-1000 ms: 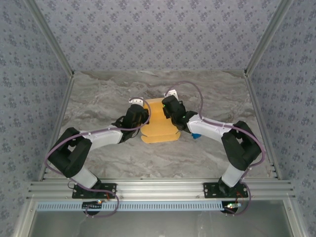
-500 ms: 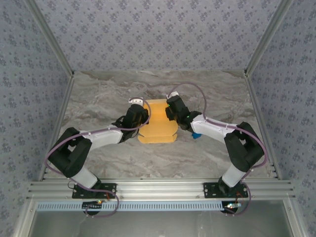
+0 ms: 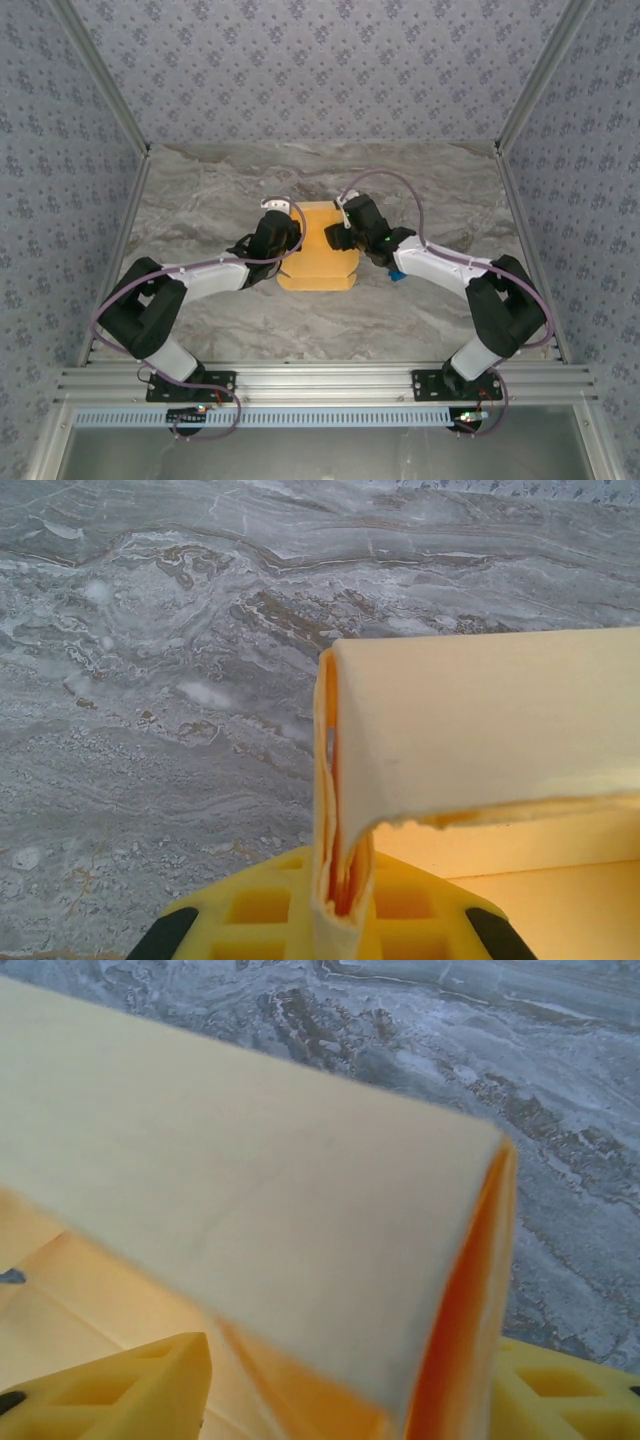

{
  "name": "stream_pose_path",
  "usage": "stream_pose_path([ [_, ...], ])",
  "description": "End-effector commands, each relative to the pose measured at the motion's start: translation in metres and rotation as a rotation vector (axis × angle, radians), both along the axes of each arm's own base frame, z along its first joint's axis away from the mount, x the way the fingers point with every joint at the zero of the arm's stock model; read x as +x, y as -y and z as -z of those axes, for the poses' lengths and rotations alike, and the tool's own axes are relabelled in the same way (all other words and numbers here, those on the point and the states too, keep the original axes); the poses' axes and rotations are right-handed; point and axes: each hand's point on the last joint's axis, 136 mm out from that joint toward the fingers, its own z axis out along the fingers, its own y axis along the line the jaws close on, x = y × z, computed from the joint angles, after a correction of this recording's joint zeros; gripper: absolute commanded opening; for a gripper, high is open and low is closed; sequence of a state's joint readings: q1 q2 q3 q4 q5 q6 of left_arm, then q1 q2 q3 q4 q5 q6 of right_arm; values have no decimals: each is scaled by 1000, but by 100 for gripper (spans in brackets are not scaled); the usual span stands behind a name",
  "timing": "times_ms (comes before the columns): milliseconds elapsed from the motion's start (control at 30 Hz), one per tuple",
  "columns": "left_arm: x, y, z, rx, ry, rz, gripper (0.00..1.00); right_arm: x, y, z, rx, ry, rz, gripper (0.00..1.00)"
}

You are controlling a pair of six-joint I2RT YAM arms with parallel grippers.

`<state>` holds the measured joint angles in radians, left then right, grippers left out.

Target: Fold the paper box

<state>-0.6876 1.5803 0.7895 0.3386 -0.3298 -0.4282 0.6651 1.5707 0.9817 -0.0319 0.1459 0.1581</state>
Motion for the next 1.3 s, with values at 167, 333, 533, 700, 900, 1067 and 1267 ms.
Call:
stream_pose_path([
  [167, 8, 2, -13, -7, 31, -15, 5, -30, 3, -20, 66, -23, -187, 86],
  [333, 9, 3, -14, -12, 34, -14, 5, -35, 14, -22, 119, -44, -230, 84],
  [533, 9, 5, -15, -18, 33, -9, 5, -25, 9, -14, 142, -47, -253, 62],
  [700, 9, 6, -17, -17, 35, -5, 5, -11, 6, -4, 117, -38, -220, 44],
  [900, 8, 5, -17, -18, 36, -7, 5, 2, 5, -3, 71, 11, -139, 32],
  [1067, 8, 5, -16, -20, 33, -6, 5, 7, 0, -1, 63, 32, -111, 30],
  [1267, 7, 5, -17, -17, 35, -4, 5, 17, 3, -3, 55, 52, -68, 33],
])
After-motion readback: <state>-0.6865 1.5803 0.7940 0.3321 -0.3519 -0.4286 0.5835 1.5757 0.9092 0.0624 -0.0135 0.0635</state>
